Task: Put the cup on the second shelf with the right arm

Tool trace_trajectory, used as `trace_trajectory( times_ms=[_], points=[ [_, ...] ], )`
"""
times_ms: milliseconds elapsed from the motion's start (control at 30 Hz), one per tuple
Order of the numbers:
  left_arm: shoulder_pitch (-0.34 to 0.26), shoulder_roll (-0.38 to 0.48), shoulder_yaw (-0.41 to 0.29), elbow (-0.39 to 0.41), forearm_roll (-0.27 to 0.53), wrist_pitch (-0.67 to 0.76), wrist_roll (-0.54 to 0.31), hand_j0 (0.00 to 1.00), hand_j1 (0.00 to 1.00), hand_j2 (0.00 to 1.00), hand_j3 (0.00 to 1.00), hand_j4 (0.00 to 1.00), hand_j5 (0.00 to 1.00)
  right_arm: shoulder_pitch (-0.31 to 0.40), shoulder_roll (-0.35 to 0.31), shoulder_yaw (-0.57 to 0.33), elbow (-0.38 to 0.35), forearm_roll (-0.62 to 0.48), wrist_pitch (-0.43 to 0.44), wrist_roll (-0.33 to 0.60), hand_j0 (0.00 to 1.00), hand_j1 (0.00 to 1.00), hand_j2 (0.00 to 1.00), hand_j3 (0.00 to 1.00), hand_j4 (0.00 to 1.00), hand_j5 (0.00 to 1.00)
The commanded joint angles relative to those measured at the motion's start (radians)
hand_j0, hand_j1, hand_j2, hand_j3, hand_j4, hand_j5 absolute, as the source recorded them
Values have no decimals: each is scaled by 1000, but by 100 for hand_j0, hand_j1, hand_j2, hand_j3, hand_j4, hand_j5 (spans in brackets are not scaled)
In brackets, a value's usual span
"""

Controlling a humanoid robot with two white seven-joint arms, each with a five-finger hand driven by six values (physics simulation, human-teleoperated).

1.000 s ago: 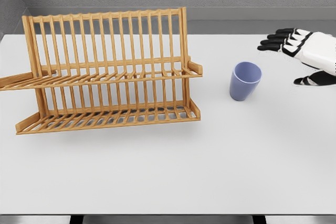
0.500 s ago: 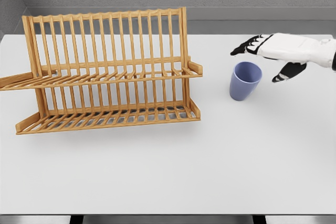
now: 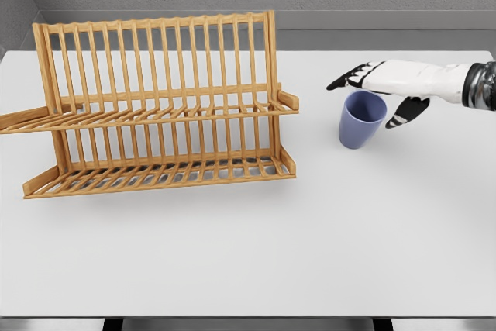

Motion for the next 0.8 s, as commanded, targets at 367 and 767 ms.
trace_trajectory(
  times_ms=[367, 767],
  points=[
    [0, 0, 0, 0, 0, 0, 0, 100, 100, 100, 100, 100, 100, 0, 28, 31, 71, -5, 2, 0, 100, 100, 100, 100, 100, 100],
    [0, 0, 0, 0, 0, 0, 0, 100, 100, 100, 100, 100, 100, -18, 48, 67, 105, -4, 4, 0, 81, 81, 81, 81, 81, 81]
  ],
)
